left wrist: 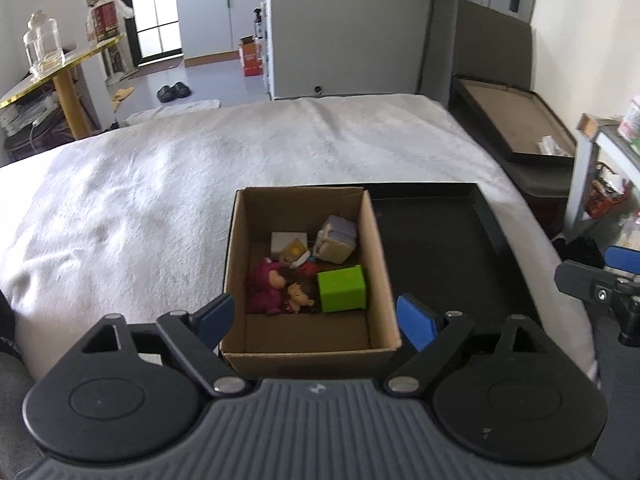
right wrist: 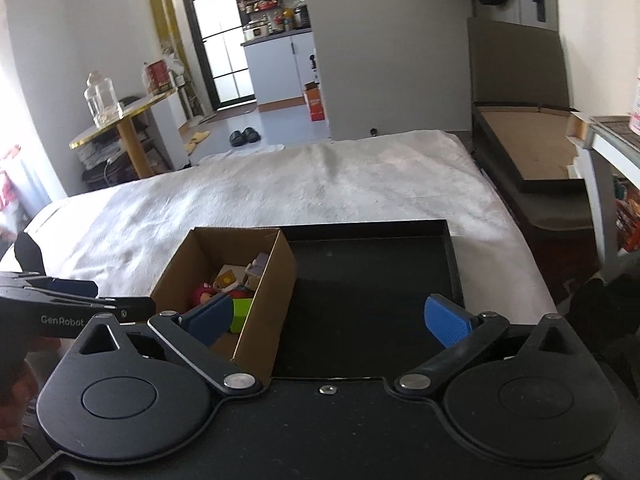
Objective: Organize rigid objects
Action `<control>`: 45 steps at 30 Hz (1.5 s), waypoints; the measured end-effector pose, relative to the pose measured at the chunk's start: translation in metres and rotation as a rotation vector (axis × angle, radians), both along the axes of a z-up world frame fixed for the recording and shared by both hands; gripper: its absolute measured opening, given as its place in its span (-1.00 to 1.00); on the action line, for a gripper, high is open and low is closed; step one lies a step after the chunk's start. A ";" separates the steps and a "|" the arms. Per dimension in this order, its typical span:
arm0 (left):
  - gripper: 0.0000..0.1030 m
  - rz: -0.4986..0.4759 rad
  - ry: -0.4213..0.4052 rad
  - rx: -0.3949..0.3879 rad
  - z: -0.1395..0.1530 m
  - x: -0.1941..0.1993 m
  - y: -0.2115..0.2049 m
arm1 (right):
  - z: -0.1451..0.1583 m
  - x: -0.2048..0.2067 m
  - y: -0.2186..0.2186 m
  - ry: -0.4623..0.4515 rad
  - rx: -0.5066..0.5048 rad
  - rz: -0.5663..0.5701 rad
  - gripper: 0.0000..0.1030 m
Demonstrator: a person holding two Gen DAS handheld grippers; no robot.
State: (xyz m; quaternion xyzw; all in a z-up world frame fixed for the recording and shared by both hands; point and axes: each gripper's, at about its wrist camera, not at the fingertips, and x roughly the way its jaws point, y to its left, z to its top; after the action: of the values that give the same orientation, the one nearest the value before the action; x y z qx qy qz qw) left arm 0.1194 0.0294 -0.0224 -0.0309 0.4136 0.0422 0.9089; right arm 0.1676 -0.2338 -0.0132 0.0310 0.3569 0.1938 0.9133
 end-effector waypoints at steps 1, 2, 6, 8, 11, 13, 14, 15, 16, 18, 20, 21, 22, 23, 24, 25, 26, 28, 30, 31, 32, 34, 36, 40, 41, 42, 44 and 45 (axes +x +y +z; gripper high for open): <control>0.70 -0.006 -0.004 -0.003 0.003 -0.002 -0.001 | 0.002 -0.001 -0.001 0.009 0.010 -0.009 1.00; 0.70 -0.010 -0.007 -0.008 0.005 -0.005 -0.001 | 0.003 -0.002 -0.003 0.016 0.015 -0.019 1.00; 0.71 -0.024 -0.029 -0.024 0.015 -0.016 -0.001 | 0.009 -0.009 -0.009 0.033 0.022 -0.070 1.00; 0.71 -0.031 -0.038 -0.028 0.019 -0.021 -0.001 | 0.011 -0.013 -0.011 0.039 0.031 -0.082 1.00; 0.71 -0.042 -0.052 -0.040 0.025 -0.028 0.000 | 0.018 -0.022 -0.012 0.037 0.023 -0.104 1.00; 0.71 -0.053 -0.053 -0.069 0.028 -0.034 0.001 | 0.022 -0.028 -0.012 0.034 0.024 -0.125 1.00; 0.71 -0.058 -0.056 -0.078 0.031 -0.037 0.001 | 0.025 -0.033 -0.014 0.032 0.024 -0.141 1.00; 0.71 -0.069 -0.062 -0.080 0.033 -0.041 0.000 | 0.026 -0.037 -0.014 0.032 0.023 -0.152 1.00; 0.71 -0.080 -0.070 -0.074 0.035 -0.046 -0.001 | 0.027 -0.040 -0.014 0.033 0.017 -0.159 1.00; 0.71 -0.093 -0.079 -0.064 0.037 -0.053 -0.004 | 0.031 -0.049 -0.014 0.025 -0.002 -0.164 1.00; 0.72 -0.101 -0.084 -0.067 0.038 -0.061 -0.006 | 0.034 -0.058 -0.014 0.012 -0.019 -0.170 1.00; 0.72 -0.106 -0.086 -0.068 0.039 -0.065 -0.006 | 0.036 -0.062 -0.015 0.010 -0.017 -0.177 1.00; 0.72 -0.112 -0.089 -0.067 0.039 -0.068 -0.007 | 0.037 -0.065 -0.017 0.012 -0.010 -0.186 1.00; 0.72 -0.116 -0.091 -0.067 0.040 -0.070 -0.008 | 0.039 -0.068 -0.018 0.017 -0.003 -0.195 1.00; 0.72 -0.120 -0.090 -0.066 0.041 -0.072 -0.009 | 0.040 -0.071 -0.019 0.021 -0.001 -0.204 1.00; 0.73 -0.125 -0.092 -0.064 0.042 -0.075 -0.009 | 0.040 -0.074 -0.019 0.021 -0.003 -0.210 1.00; 0.73 -0.133 -0.097 -0.061 0.044 -0.077 -0.010 | 0.041 -0.079 -0.020 0.018 -0.006 -0.214 1.00; 0.73 -0.144 -0.107 -0.052 0.046 -0.082 -0.013 | 0.043 -0.085 -0.018 0.009 -0.012 -0.217 1.00; 0.73 -0.150 -0.113 -0.048 0.048 -0.086 -0.014 | 0.046 -0.091 -0.017 0.006 -0.014 -0.222 1.00; 0.74 -0.153 -0.115 -0.047 0.048 -0.087 -0.015 | 0.047 -0.093 -0.016 0.003 -0.014 -0.224 1.00; 0.74 -0.154 -0.117 -0.046 0.049 -0.089 -0.015 | 0.048 -0.096 -0.017 0.001 -0.012 -0.226 1.00; 0.74 -0.156 -0.119 -0.047 0.051 -0.092 -0.016 | 0.050 -0.101 -0.016 -0.002 -0.014 -0.226 1.00; 0.74 -0.159 -0.122 -0.041 0.053 -0.096 -0.017 | 0.052 -0.106 -0.014 -0.001 -0.013 -0.232 1.00; 0.74 -0.172 -0.133 -0.026 0.054 -0.104 -0.015 | 0.053 -0.114 -0.009 -0.008 -0.026 -0.240 1.00; 0.74 -0.176 -0.135 -0.024 0.054 -0.106 -0.014 | 0.053 -0.115 -0.007 -0.008 -0.035 -0.237 1.00; 0.74 -0.176 -0.134 -0.022 0.053 -0.108 -0.013 | 0.053 -0.115 -0.005 -0.006 -0.034 -0.231 1.00; 0.74 -0.170 -0.135 -0.019 0.054 -0.112 -0.011 | 0.053 -0.120 -0.003 -0.009 -0.034 -0.224 1.00; 0.74 -0.166 -0.135 -0.019 0.054 -0.114 -0.009 | 0.053 -0.122 -0.002 -0.008 -0.038 -0.221 1.00</control>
State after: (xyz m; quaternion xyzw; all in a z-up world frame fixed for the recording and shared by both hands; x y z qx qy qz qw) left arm 0.0058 0.0201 0.0315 -0.0078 0.3531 -0.0392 0.9347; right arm 0.0454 -0.2357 0.0393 0.0523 0.3514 0.0852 0.9309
